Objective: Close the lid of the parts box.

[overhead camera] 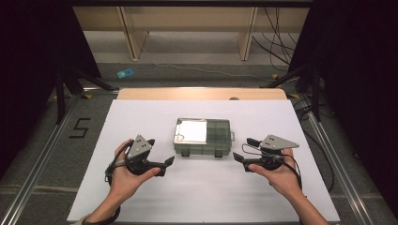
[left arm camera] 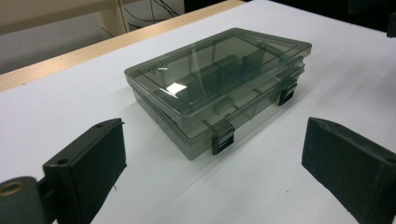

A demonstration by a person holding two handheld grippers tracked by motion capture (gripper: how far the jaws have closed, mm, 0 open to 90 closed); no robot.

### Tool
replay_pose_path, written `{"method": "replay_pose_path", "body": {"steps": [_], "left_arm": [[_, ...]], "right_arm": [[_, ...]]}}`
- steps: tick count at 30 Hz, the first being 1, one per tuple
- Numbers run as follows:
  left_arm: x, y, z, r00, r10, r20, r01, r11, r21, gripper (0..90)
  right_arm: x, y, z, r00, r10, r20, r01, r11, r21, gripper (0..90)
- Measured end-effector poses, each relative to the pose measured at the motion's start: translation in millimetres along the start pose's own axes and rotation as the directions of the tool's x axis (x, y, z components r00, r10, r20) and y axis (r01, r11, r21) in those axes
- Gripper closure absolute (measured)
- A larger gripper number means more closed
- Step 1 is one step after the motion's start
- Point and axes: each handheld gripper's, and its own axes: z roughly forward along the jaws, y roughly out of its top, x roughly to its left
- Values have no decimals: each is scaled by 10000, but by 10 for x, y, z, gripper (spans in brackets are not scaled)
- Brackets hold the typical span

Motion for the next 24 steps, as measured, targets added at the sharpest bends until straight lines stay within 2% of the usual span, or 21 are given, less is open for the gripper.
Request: {"method": "replay_pose_path", "body": {"steps": [1, 2, 3, 4, 6, 7, 8, 9, 10, 11, 12, 13, 14, 17, 18, 20, 21, 24], "left_arm": [[10, -10, -20, 10000, -16, 35, 17, 9999, -138, 58], [12, -17, -48, 10000, -61, -33, 61, 9998, -175, 58], [24, -27, -71, 10000, -22, -54, 21, 9997, -244, 58], [29, -38, -88, 10000, -30, -46, 28, 9994, -339, 58], [32, -56, -127, 9999, -16, -117, 12, 9993, -372, 59], [29, -69, -145, 9999, -12, -142, 6, 9992, -395, 59], [28, -76, -155, 9999, 5, -145, -11, 9993, -368, 59], [22, -85, -163, 9999, -21, -124, 16, 9991, -412, 59], [13, -94, -169, 9999, -49, -125, 44, 9991, -425, 60], [-105, -125, -169, 9871, -1586, 217, 1594, 9863, -417, 60], [8, -110, -177, 10000, 34, -74, -37, 9988, -485, 60], [-129, -140, -187, 9842, -1760, 191, 1766, 9836, -368, 60], [-110, -145, -188, 9890, -1465, 217, 1474, 9881, -432, 60], [-127, -167, -194, 9867, -1608, 229, 1616, 9861, -392, 60], [-9, -150, -194, 10000, -7, -50, 5, 9990, -450, 60], [-2, -156, -196, 9999, 81, -66, -83, 9991, -408, 60], [-104, -178, -192, 9914, -1288, 219, 1295, 9909, -358, 60], [-124, -186, -186, 9884, -1506, 210, 1512, 9879, -336, 60]], "right_arm": [[-3, 0, -38, 9998, -92, 154, 90, 9998, 149, 217], [-3, -13, -40, 10000, -22, 12, 22, 10000, -13, 217], [-6, -11, -90, 9998, -91, 152, 87, 9996, 272, 218], [-5, -31, -76, 10000, -23, 45, 23, 10000, -53, 217], [-6, -44, -131, 9998, -81, 194, 79, 9999, 104, 217], [-2, -57, -135, 10000, 5, 51, -4, 10000, -49, 217], [-3, -59, -180, 9997, -70, 220, 67, 9999, 158, 216], [1, -69, -177, 9999, -9, 155, 10, 10000, -28, 215], [-3, -73, -201, 9998, -57, 201, 56, 10000, 15, 215], [-4, -79, -217, 9997, -58, 231, 58, 10000, -10, 215], [2, -87, -228, 9997, 3, 225, -2, 10000, -57, 215], [-2, -95, -242, 9996, -63, 282, 64, 10000, -27, 214], [1, -102, -256, 9996, -18, 268, 18, 10000, -12, 213], [9, -126, -284, 9996, 2, 296, -4, 10000, 50, 210], [9, -138, -276, 9996, -26, 270, 28, 10000, -93, 208], [21, -153, -267, 9999, 74, 142, -71, 9997, -234, 207], [25, -152, -274, 9999, 120, 98, -118, 9998, -182, 206], [24, -158, -275, 9999, 75, 74, -73, 9997, -216, 205]]}}
